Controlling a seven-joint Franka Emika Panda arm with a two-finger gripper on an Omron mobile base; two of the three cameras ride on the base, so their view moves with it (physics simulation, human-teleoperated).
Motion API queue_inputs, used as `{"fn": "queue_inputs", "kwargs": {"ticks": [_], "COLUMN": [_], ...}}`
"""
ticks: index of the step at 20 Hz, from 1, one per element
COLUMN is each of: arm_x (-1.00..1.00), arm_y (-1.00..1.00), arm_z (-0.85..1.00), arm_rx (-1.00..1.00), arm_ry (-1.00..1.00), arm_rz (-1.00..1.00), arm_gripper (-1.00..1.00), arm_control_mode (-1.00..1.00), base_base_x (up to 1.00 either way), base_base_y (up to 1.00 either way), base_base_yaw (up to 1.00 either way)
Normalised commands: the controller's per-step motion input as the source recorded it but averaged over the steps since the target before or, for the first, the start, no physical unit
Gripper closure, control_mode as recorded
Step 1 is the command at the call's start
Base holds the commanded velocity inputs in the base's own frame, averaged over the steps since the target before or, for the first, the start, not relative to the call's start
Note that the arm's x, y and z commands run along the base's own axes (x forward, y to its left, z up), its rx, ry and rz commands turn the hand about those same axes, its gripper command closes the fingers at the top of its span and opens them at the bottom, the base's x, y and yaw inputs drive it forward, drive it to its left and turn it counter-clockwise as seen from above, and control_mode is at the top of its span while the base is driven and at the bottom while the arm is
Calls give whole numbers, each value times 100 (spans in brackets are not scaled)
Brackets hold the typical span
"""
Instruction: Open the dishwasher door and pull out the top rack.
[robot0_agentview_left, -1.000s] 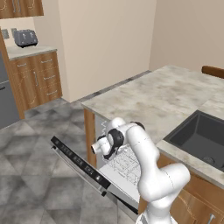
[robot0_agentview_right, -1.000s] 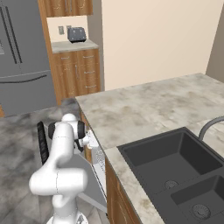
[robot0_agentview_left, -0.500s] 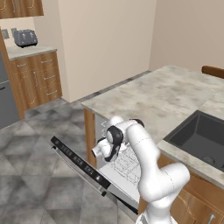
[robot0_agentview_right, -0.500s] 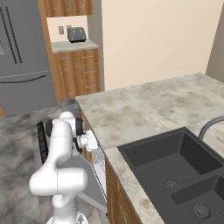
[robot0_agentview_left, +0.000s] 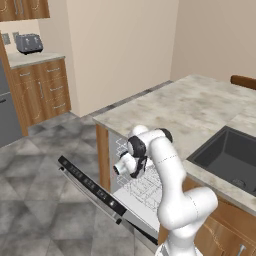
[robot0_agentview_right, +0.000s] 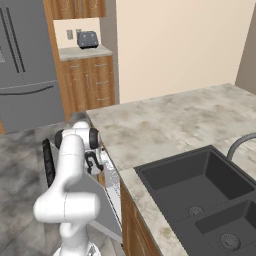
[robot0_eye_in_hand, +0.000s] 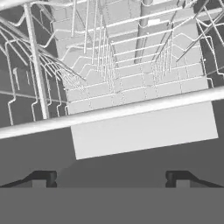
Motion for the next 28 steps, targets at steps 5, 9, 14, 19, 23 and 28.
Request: {"fn": "queue_inputs", "kwargs": {"ticks": [5,9,14,19,23,28], "arm_x": [69,58,-1,-64,-61,-55], "arm_y": [-59,-29,13,74,73,52], "arm_z": [-71,-100,-100,-94,-68,-35], "arm_rx": [12,15,15,9,10,14], "arm_ry": [18,30,26,14,19,25], "arm_rz": [2,6,12,10,2,0], "arm_gripper": [-100,-100,-100,-100,-100,-100], "arm_control_mode": [-100,-100,-100,-100,-100,-100], "base_base_x": [0,0,0,0,0,0], "base_base_y": [0,0,0,0,0,0], "base_base_yaw": [0,0,0,0,0,0]}}
